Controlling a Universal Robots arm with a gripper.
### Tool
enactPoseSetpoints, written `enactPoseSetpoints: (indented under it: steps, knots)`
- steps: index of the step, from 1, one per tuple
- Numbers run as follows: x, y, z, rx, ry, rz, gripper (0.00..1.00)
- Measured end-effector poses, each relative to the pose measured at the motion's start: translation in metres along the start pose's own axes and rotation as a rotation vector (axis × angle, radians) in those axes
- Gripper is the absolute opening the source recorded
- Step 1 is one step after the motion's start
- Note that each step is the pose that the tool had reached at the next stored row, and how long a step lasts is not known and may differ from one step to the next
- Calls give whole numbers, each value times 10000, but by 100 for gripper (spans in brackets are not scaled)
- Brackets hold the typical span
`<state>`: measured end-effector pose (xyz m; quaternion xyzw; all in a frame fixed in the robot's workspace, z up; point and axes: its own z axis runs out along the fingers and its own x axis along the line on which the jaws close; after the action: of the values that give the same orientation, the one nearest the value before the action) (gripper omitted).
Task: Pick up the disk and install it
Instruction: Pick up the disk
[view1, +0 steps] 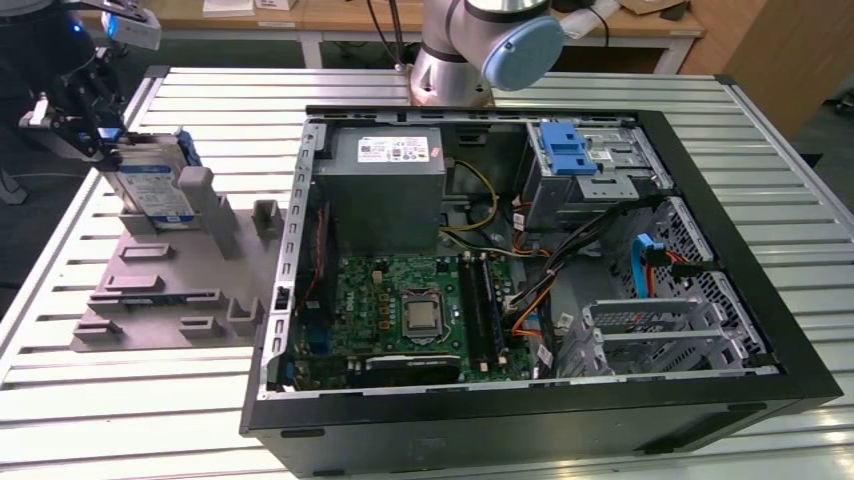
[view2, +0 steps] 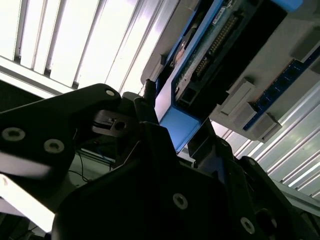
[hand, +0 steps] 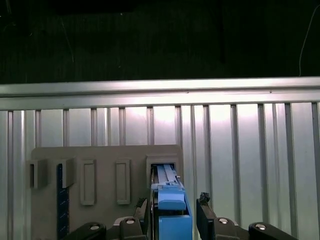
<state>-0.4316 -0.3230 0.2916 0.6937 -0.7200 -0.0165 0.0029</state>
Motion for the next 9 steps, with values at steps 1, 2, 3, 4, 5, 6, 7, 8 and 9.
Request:
enactPoseSetpoints:
  steps: [1, 2, 3, 4, 5, 6, 7, 8, 9]
  knots:
    - [4, 0, 5, 4, 2, -69, 51]
    - [7, 1, 8, 9, 3, -137, 51]
    - [10, 3, 10, 13, 5, -191, 51]
    - [13, 5, 10, 16, 6, -225, 51]
    - [15, 7, 10, 17, 6, -240, 51]
    - [15, 8, 10, 18, 6, -245, 51]
    - [15, 9, 10, 18, 6, -247, 51]
    - [16, 10, 10, 19, 6, -248, 51]
    - [16, 10, 10, 19, 6, -248, 51]
